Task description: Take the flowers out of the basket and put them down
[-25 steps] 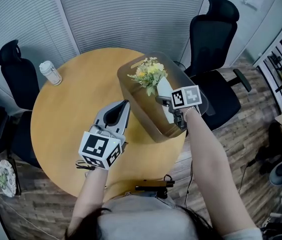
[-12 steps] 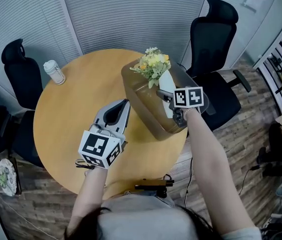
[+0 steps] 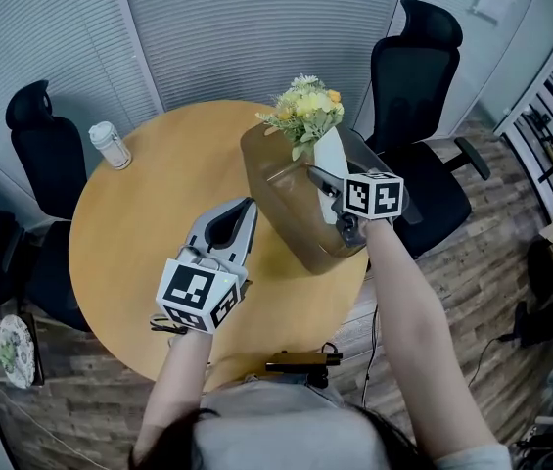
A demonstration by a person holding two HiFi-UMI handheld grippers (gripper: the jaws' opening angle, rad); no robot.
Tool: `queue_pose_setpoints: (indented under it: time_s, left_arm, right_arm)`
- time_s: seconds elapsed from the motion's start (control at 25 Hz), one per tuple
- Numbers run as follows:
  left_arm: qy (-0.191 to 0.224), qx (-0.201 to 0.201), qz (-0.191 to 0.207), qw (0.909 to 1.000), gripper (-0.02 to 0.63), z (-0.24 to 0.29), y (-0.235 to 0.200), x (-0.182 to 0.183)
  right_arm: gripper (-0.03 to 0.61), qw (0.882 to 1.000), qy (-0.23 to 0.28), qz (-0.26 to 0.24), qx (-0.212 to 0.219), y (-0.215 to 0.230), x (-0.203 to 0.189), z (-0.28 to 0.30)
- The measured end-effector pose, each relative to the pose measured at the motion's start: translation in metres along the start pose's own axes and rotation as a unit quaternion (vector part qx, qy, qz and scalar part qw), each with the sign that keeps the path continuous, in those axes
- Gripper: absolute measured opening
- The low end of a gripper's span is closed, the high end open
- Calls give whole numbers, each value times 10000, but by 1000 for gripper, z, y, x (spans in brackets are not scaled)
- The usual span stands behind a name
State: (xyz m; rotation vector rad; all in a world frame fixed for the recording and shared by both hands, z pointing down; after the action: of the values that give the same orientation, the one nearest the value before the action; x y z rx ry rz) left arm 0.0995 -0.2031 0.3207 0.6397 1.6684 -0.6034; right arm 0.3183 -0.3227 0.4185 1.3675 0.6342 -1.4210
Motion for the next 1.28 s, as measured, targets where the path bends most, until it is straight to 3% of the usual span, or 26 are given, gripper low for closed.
queue_pose_setpoints:
  time_s: [0.64, 1.28]
  left_arm:
    - [162, 41, -35, 9999, 5, -14, -10, 9]
    - [281, 206, 63, 9994, 5, -32, -16, 20]
  right_arm:
    - [374, 9941, 1048, -257, 74, -28, 32, -7]
    - [374, 9753, 2141, -364, 399, -60, 67, -26]
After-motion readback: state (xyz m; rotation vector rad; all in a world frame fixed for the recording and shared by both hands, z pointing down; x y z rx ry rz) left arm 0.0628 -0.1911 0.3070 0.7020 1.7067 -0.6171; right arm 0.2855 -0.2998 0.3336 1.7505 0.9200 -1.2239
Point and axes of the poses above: the fingertips, and each gripper's own axes: z forward along the fingers, y to its right, x out of its top, the point moved 4 cm from there along -z, backward along the fingers, and after that the axes turned 10 degrees about y, right-handed, at the moved point
